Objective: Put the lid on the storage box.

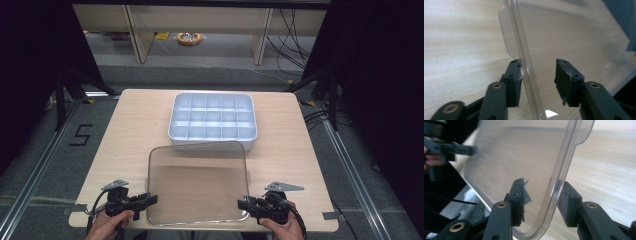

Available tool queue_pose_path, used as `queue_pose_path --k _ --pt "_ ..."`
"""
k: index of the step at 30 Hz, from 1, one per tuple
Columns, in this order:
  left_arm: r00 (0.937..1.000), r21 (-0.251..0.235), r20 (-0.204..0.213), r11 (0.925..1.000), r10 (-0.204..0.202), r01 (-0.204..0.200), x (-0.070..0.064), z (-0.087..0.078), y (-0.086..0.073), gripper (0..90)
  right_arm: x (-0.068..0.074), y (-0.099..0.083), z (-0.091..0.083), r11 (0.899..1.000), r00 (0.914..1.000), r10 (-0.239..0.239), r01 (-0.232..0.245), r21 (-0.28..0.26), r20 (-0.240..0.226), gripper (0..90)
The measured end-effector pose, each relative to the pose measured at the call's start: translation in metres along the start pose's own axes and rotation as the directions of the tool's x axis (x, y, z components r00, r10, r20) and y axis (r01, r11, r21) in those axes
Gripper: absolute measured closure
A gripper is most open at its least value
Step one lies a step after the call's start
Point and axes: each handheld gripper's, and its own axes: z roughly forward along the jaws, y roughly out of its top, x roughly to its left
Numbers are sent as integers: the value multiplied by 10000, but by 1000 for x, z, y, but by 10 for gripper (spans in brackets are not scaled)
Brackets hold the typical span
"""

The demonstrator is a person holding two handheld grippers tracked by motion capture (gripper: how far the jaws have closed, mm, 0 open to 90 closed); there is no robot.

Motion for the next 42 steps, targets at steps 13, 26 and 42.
queue_pose_path --k 13,26,42 --pt "9973 -1119 -154 9910 717 -730 -18 -12 6 691 10 4 1 9986 9882 -500 470 238 1446 615" --pt "9935 -1449 -243 9829 1111 -1134 -33 -7 36 688 5 34 -12 9918 9737 -984 1129 -601 2054 589" --pt "9877 -2089 -1069 9687 1139 -1343 -49 31 149 660 -20 135 -14 9667 9552 -51 803 -2428 2959 537"
